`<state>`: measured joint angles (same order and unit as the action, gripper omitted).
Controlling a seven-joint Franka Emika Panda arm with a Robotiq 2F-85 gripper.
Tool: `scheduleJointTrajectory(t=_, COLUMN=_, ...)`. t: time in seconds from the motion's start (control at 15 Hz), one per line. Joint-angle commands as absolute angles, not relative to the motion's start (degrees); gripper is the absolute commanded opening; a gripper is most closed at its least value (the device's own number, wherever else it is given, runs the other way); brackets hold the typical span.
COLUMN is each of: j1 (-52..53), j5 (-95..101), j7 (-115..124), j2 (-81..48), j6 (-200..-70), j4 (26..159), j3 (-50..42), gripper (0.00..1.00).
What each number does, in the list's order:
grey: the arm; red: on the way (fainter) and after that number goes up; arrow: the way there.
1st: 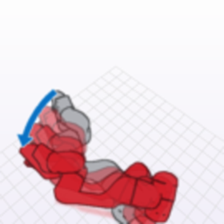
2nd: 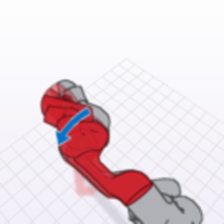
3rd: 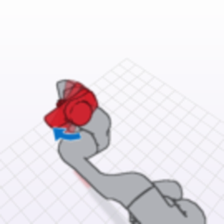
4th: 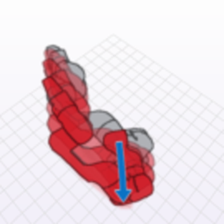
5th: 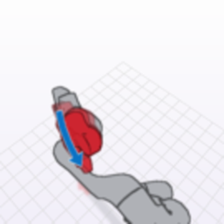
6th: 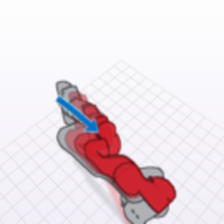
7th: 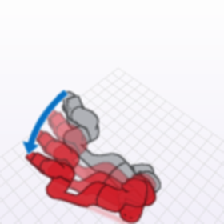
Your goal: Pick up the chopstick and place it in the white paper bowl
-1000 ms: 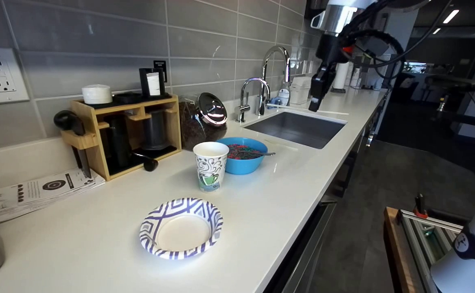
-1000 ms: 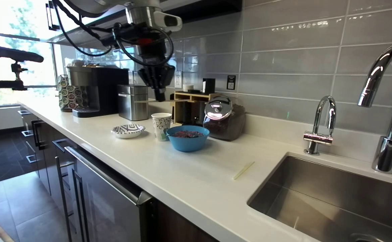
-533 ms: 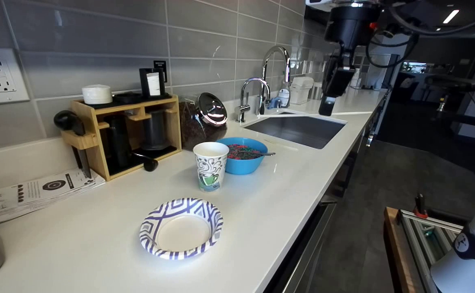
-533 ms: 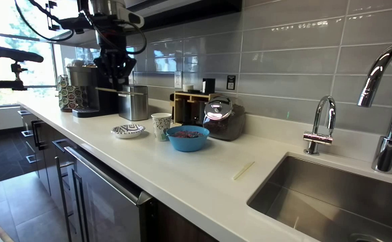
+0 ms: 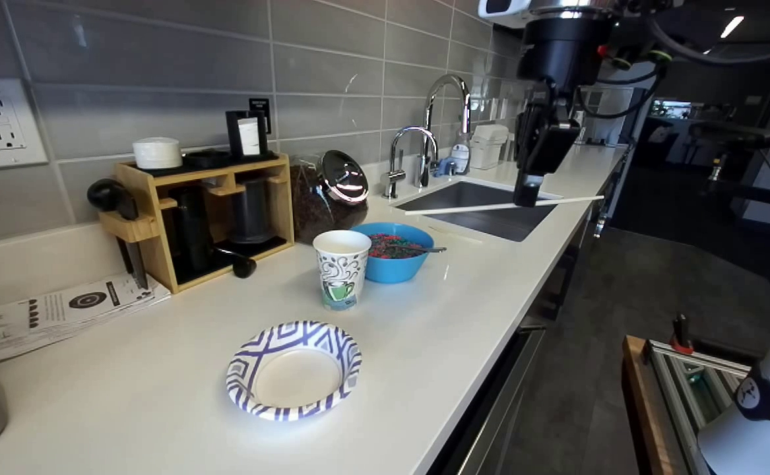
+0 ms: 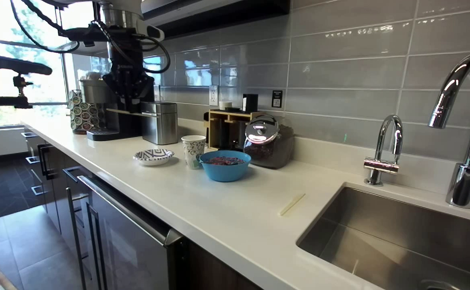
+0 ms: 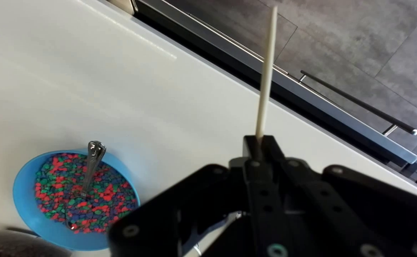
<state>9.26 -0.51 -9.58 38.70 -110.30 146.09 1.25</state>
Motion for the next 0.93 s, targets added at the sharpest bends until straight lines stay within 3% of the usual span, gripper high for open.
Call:
scheduleJointTrajectory(t=0.0, j1=8.8, j5=-0.8, j7=-9.8, j2=38.8, j6=-110.1, j4=146.0, j3=1.6, gripper=0.01)
scheduleJointTrajectory(t=0.87, j1=15.7, j5=-7.8, j7=-17.9, j2=13.5, j6=-124.1, j4=139.6, j3=4.8, gripper=0.01)
